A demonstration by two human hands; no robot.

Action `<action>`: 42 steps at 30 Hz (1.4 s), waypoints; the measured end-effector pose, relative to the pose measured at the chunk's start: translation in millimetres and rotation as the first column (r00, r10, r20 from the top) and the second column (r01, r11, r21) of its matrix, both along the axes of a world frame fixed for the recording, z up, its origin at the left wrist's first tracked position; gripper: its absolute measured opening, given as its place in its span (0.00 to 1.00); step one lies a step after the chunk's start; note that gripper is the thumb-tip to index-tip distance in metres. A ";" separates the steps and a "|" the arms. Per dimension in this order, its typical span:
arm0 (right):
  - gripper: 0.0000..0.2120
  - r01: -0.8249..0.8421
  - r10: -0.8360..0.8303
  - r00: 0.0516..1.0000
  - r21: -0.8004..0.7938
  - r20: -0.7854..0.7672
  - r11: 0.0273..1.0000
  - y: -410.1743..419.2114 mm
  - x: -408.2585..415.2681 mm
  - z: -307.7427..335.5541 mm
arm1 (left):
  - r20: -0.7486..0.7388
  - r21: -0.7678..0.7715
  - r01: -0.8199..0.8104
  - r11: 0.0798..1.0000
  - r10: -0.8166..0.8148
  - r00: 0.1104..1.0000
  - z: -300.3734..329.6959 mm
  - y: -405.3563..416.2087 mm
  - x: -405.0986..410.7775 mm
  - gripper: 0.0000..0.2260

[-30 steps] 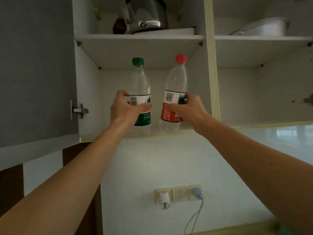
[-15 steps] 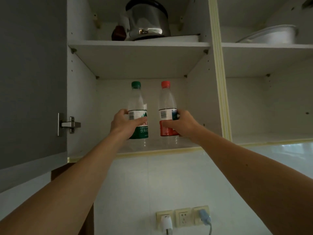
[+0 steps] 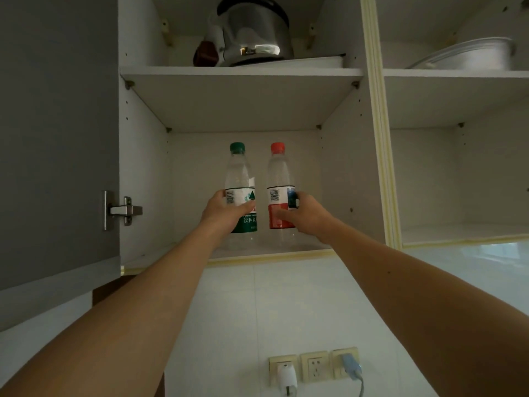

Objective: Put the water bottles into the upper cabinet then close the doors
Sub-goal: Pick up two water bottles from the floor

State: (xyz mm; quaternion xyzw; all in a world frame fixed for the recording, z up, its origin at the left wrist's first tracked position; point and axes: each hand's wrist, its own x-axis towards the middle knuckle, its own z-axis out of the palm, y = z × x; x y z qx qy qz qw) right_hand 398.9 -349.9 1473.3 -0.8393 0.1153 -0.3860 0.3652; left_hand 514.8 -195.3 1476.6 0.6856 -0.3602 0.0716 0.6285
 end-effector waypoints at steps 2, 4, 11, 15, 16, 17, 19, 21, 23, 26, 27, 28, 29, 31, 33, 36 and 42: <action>0.24 0.043 -0.043 0.999 -0.020 -0.007 0.999 4.7 -9.4 -3.7 | 0.100 0.110 -0.076 0.991 0.066 0.993 -2.3 5.5 -2.9 0.26; 0.30 0.093 -0.093 0.996 -0.018 0.015 0.995 12.5 -26.3 -8.4 | 0.211 0.181 -0.189 0.965 0.150 0.966 -6.3 15.6 -11.4 0.27; 0.17 0.248 -0.217 0.964 -0.218 0.154 0.944 44.7 -145.4 -39.4 | 0.297 0.043 -0.339 0.940 0.312 0.903 -31.9 68.9 -106.9 0.16; 0.12 0.223 -0.187 0.973 -0.335 0.138 0.915 61.2 -215.6 -82.0 | 0.294 0.012 -0.216 0.976 0.203 0.934 -66.6 85.6 -189.0 0.12; 0.12 0.204 -0.169 0.977 -0.345 0.130 0.916 64.1 -231.5 -94.8 | 0.290 0.025 -0.180 0.983 0.166 0.942 -77.0 85.7 -208.4 0.12; 0.11 0.190 -0.156 0.980 -0.340 0.123 0.921 67.3 -248.0 -108.5 | 0.289 0.050 -0.149 0.988 0.128 0.949 -88.4 84.7 -226.7 0.12; 0.10 0.173 -0.147 0.983 -0.306 0.106 0.936 72.8 -279.3 -136.5 | 0.278 0.086 -0.108 0.990 0.081 0.957 -111.6 81.3 -260.8 0.14; 0.08 0.176 -0.164 0.984 -0.237 0.069 0.956 77.7 -314.0 -170.6 | 0.241 0.111 -0.078 0.991 0.050 0.969 -142.4 78.1 -295.0 0.18; 0.08 0.186 -0.184 0.983 -0.168 0.025 0.968 81.3 -336.8 -194.2 | 0.200 0.131 -0.045 0.990 0.018 0.980 -167.6 75.0 -317.1 0.21; 0.12 0.213 -0.220 0.974 -0.103 -0.055 0.971 87.1 -371.7 -228.9 | 0.129 0.142 -0.019 0.990 0.000 0.992 -205.3 74.0 -341.8 0.22; 0.13 0.228 -0.234 0.969 -0.077 -0.080 0.970 91.2 -387.3 -246.9 | 0.090 0.154 0.013 0.988 -0.027 0.996 -224.5 73.4 -350.3 0.23; 0.15 0.251 -0.255 0.962 -0.053 -0.098 0.966 93.8 -401.3 -268.1 | 0.055 0.183 0.048 0.982 -0.059 0.997 -245.1 74.7 -359.1 0.23; 0.16 0.281 -0.282 0.952 -0.029 -0.118 0.959 100.4 -415.3 -288.5 | 0.029 0.213 0.082 0.974 -0.091 0.995 -268.2 76.6 -367.3 0.23; 0.15 0.326 -0.319 0.933 0.013 -0.167 0.945 112.9 -442.1 -334.9 | -0.036 0.262 0.151 0.953 -0.147 0.989 -319.6 82.4 -382.8 0.22; 0.13 0.363 -0.340 0.911 0.062 -0.233 0.930 127.5 -462.5 -382.4 | -0.121 0.311 0.231 0.922 -0.202 0.972 -373.7 91.6 -395.0 0.21; 0.14 0.407 -0.343 0.872 0.130 -0.349 0.904 150.3 -484.8 -453.0 | -0.273 0.369 0.358 0.858 -0.268 0.924 -448.8 106.0 -409.7 0.19; 0.11 0.507 -0.265 0.745 0.261 -0.612 0.821 181.9 -532.0 -596.9 | -0.482 0.465 0.514 0.721 -0.281 0.830 -591.4 129.9 -446.2 0.16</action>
